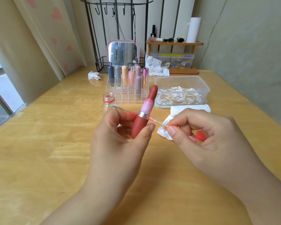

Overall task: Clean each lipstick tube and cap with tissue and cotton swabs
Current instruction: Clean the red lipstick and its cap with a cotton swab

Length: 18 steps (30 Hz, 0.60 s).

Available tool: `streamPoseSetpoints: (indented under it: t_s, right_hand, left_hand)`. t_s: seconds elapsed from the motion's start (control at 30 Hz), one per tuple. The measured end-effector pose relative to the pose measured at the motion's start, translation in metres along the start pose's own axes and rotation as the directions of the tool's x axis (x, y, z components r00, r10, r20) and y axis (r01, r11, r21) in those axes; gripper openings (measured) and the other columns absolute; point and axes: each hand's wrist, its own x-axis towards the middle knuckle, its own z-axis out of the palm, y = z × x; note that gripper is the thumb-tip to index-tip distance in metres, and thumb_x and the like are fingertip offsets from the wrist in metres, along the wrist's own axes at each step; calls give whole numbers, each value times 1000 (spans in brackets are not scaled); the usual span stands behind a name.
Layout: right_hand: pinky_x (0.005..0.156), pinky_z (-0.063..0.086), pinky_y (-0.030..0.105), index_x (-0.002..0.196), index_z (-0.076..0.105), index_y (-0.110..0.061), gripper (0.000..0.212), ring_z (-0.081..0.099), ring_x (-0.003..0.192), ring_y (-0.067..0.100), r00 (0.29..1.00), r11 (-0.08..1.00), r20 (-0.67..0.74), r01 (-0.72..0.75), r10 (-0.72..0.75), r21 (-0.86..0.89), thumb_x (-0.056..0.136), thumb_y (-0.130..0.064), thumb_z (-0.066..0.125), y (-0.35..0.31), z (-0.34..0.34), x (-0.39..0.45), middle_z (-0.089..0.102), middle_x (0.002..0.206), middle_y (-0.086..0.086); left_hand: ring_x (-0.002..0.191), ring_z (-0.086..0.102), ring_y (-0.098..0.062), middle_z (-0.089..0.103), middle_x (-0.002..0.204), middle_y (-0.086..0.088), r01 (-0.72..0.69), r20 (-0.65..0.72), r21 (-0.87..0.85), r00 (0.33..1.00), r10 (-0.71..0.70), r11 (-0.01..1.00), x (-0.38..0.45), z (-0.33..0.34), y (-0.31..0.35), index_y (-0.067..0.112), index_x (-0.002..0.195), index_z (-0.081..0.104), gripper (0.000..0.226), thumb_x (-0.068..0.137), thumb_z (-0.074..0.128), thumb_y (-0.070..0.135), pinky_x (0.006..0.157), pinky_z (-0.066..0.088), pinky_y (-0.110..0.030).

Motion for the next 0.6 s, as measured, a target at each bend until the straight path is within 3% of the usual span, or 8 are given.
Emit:
streamPoseSetpoints:
  t_s: [0.1, 0.2, 0.33, 0.5, 0.6]
  right_hand:
    - [55, 34, 8, 68, 63, -20, 12, 43, 57, 6, 1000, 1000, 3, -1, 1, 2, 80, -19, 63, 0, -1, 0, 45, 55, 0]
    - [54, 31, 6, 68, 63, -18, 12, 41, 55, 4, 1000, 1000, -3, 9, -9, 14, 79, -17, 64, -2, 0, 0, 43, 54, -1]
    - [54, 30, 6, 67, 63, -19, 12, 38, 53, 5, 999, 999, -32, 33, -34, -39, 79, -17, 64, -5, 3, -1, 40, 53, 0]
    - [46, 37, 25, 64, 58, -23, 14, 36, 51, 12, 992, 986, -123, 7, -28, -166, 76, -21, 64, -12, 13, -2, 41, 54, 2]
    - [46, 28, 11, 59, 53, -18, 17, 32, 46, 12, 993, 994, -115, 4, -17, -112, 72, -15, 63, -15, 8, -4, 37, 49, 3]
  left_hand:
    - [70, 69, -19, 70, 72, 4, -29, -5, 41, 1000, 29, 999, -1, 0, -1, 29, 77, 57, 30, 64, 83, 21, 71, 56, -45]
    - [66, 66, -8, 68, 71, 12, -61, -14, 82, 998, 63, 995, -2, 1, -3, 25, 72, 56, 31, 66, 83, 12, 66, 53, -26]
    - [65, 61, -1, 65, 71, 12, -208, 6, 262, 977, 214, 942, -6, 1, -4, 28, 72, 50, 35, 67, 83, 19, 59, 44, -10]
    - [65, 53, -7, 57, 68, 10, -473, 87, 517, 858, 507, 713, -7, 2, -9, 23, 82, 47, 25, 73, 70, 19, 57, 42, -30]
    - [63, 50, -12, 57, 67, 6, -478, 64, 556, 840, 538, 680, -6, 1, -11, 19, 82, 49, 23, 75, 71, 17, 56, 39, -35]
